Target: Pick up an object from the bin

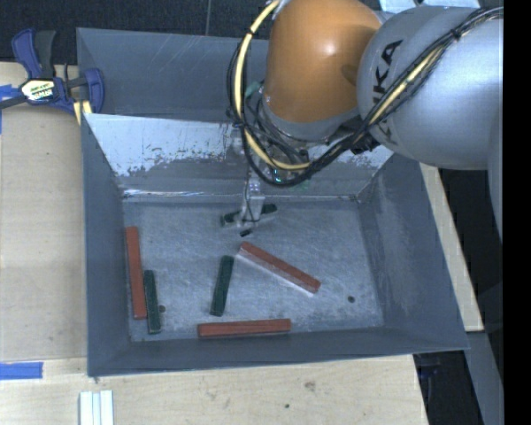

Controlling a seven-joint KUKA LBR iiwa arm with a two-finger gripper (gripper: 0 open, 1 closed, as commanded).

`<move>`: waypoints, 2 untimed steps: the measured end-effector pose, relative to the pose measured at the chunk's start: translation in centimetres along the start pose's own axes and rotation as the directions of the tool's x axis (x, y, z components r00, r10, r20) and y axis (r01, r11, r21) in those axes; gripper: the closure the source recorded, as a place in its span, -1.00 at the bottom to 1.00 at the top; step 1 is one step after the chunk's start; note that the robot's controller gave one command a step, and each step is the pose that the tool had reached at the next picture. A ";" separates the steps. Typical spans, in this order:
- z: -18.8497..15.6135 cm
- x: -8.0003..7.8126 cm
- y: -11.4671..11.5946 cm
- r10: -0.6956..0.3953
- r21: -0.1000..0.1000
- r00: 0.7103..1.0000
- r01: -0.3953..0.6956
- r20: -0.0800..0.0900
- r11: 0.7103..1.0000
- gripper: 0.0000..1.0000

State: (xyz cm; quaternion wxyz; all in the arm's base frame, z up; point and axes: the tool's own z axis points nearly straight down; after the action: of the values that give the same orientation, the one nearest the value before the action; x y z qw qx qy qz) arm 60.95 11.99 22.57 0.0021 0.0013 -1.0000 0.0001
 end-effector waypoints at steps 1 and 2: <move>15.3 0.1 -3.6 -0.328 0.000 0.945 0.328 0.001 0.945 -1.00; 15.2 -2.0 -9.2 -0.382 0.003 0.924 0.382 0.013 0.924 -1.00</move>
Offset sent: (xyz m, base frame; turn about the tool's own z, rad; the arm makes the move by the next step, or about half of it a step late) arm -0.0014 -0.0350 -0.1517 -0.3356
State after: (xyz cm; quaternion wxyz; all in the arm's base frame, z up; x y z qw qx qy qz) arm 62.89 2.81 7.31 -0.0048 0.1960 -0.9806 -0.0002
